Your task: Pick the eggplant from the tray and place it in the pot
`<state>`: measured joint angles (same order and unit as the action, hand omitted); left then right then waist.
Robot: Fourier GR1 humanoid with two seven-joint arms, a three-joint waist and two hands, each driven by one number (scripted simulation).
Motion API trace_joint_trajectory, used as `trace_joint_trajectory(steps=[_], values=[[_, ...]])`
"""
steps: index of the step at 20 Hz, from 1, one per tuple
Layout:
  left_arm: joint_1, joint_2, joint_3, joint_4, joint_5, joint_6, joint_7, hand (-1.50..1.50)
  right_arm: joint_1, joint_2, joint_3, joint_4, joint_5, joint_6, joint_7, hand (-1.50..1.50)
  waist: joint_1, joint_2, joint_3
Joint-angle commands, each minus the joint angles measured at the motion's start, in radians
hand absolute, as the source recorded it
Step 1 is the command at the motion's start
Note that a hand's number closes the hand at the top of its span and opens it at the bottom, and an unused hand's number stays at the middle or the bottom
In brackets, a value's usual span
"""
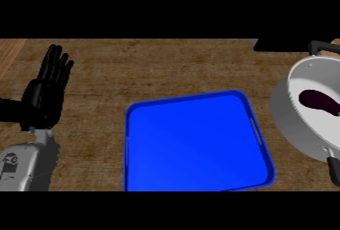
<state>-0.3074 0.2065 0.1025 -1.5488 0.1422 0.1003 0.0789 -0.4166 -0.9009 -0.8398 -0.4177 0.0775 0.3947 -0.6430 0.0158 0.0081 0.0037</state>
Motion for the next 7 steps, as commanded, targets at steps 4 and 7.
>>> trace_joint_trajectory(steps=[4, 7], values=[[0.006, -0.021, -0.005, 0.025, 0.000, -0.011, -0.045, 0.00, 0.055, -0.127, -0.025, 0.157, -0.009, 0.083, -0.102, -1.50, 0.001, 0.002, 0.002], [0.060, -0.002, 0.008, -0.003, 0.008, -0.033, -0.059, 0.00, 0.100, -0.142, -0.034, 0.174, -0.015, 0.114, -0.142, -1.50, 0.006, 0.002, 0.004]])
